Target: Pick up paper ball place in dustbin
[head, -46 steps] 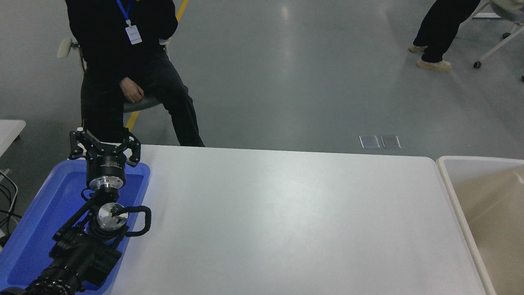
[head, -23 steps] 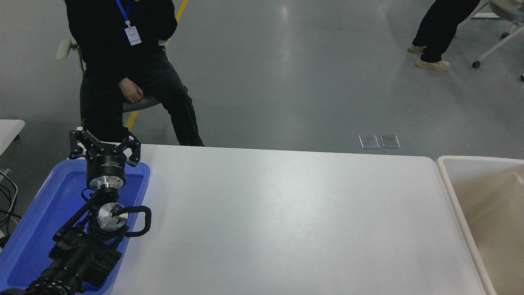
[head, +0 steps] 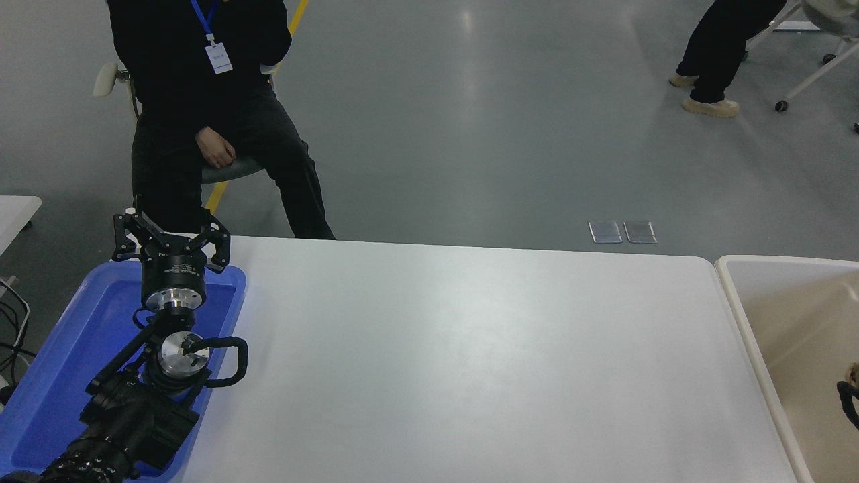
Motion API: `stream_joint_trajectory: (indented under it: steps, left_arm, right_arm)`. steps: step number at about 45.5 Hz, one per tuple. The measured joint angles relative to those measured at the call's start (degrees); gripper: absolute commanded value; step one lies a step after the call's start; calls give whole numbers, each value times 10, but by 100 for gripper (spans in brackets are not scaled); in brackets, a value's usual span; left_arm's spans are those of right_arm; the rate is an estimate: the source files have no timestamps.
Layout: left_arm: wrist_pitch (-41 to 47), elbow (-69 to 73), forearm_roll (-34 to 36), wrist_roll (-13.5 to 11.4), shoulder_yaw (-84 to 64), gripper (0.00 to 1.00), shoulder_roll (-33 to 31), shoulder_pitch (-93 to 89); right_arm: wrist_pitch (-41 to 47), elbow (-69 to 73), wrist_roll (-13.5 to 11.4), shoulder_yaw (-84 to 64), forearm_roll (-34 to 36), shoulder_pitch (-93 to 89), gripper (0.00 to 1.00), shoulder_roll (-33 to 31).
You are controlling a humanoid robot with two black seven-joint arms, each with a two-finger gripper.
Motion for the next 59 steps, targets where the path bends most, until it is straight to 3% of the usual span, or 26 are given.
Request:
stream_joint_trajectory:
  steps: [1,2,44,59]
  left_arm:
    - [0,0,0,0,0,99,0,0]
    - [0,0,0,0,0,99,0,0]
    - [0,0,0,0,0,99,0,0]
    - [0,0,0,0,0,99,0,0]
  right_arm:
    - [0,1,1,0,0,1,99,2]
    - [0,2,1,0,0,2,100,2]
    - [4,18,4,7,0,88,100,-9]
    - [43,131,27,100,3,127,100,-59]
